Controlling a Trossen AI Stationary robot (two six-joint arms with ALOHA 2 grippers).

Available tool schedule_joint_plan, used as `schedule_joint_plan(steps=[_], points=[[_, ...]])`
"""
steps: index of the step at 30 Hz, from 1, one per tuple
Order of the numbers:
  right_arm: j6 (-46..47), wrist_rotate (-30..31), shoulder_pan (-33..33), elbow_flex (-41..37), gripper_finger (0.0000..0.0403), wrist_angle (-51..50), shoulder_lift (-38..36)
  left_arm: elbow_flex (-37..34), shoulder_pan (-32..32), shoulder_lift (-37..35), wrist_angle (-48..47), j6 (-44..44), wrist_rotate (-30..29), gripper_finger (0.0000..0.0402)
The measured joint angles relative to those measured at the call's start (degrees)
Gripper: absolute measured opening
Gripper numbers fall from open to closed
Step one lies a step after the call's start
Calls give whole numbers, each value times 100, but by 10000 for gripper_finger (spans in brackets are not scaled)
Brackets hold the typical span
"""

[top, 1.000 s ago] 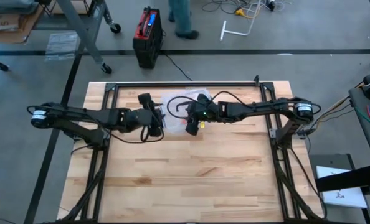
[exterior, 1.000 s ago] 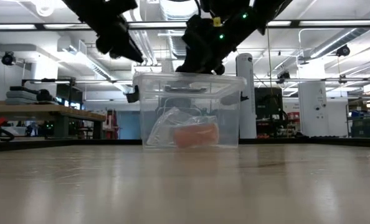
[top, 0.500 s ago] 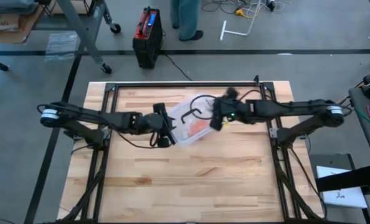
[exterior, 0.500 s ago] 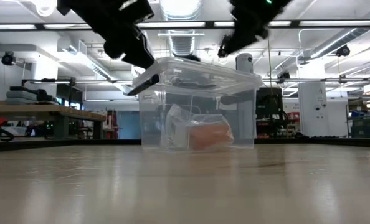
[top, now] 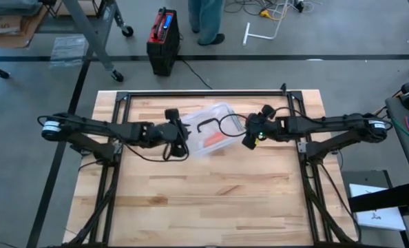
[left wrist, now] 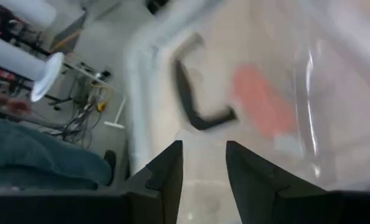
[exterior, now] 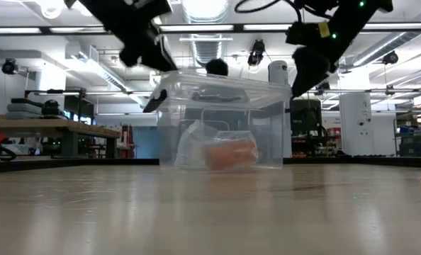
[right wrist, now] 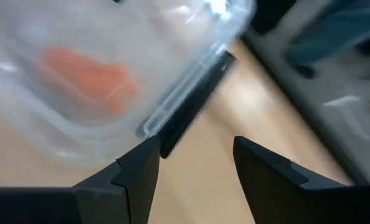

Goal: Roll bandage
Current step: Close the transparent bin

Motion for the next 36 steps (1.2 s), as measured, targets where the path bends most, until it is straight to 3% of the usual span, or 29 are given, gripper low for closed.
schedule_joint_plan(steps=[4, 8, 13, 17, 23, 27, 33, 36], points=[[-84, -710, 341, 143, 199, 481, -56, 31, 4, -238, 89, -204, 564, 113], [-298, -829, 586, 290, 199, 462, -89, 34, -4, -263, 467, -384, 940, 113], [-286, -63, 595, 154, 199, -169, -98, 31, 0, 146, 989, -428, 1113, 113], [-561, 292, 596, -423, 199, 85, -58, 31, 7, 611, 1354, -473, 1080, 113], [-867, -565, 594, -1360, 199, 2095, 43, 31, -13, 1121, 1180, -430, 1077, 113], [-1103, -1011, 598, -1541, 199, 2977, 47, 45, -30, 1236, 1091, -380, 1427, 113], [-1326, -1213, 613, -1238, 199, 2890, -21, 40, -42, 1156, 859, -425, 1666, 113], [-1494, -1312, 623, -997, 199, 2323, -61, 38, -46, 1117, 779, -425, 1679, 113]])
